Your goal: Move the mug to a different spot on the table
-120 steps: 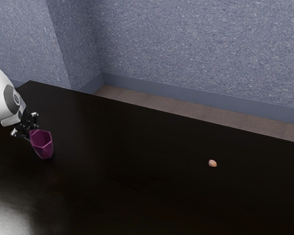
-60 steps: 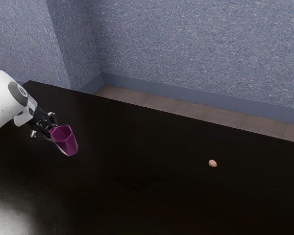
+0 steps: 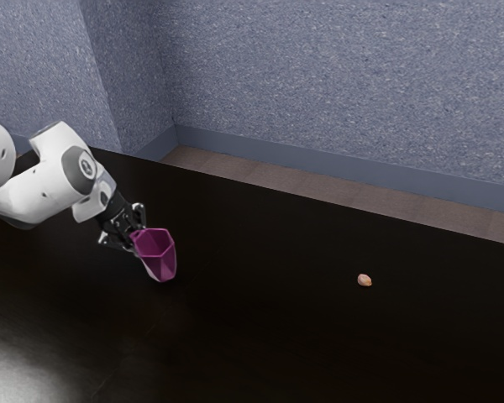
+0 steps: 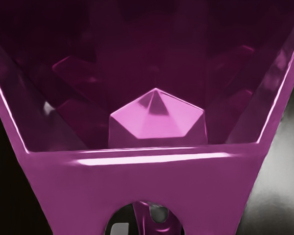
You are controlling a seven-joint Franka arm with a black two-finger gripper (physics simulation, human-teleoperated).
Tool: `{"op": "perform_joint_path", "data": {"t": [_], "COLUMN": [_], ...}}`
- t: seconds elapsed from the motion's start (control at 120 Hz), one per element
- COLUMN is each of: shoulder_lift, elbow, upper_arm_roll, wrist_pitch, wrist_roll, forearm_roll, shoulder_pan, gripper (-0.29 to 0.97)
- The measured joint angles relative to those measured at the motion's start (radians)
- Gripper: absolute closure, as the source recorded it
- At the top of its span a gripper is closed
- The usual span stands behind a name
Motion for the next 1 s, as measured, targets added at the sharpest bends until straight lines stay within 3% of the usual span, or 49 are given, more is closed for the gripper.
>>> {"op": "perform_joint_path", "data": {"t": [0.475,1.0], "shoulder_lift": [-0.005,0.092], "elbow": [0.019,0.086], "upper_arm_roll": [-0.004,-0.027], "wrist_pitch": [-0.186,-0.211], "wrist_roll": [-0.16,-0.252], "forearm_roll": [0.007,-0.006], "shoulder_pan": [-0.007,-0.003], "gripper": [0.73,0.72]}}
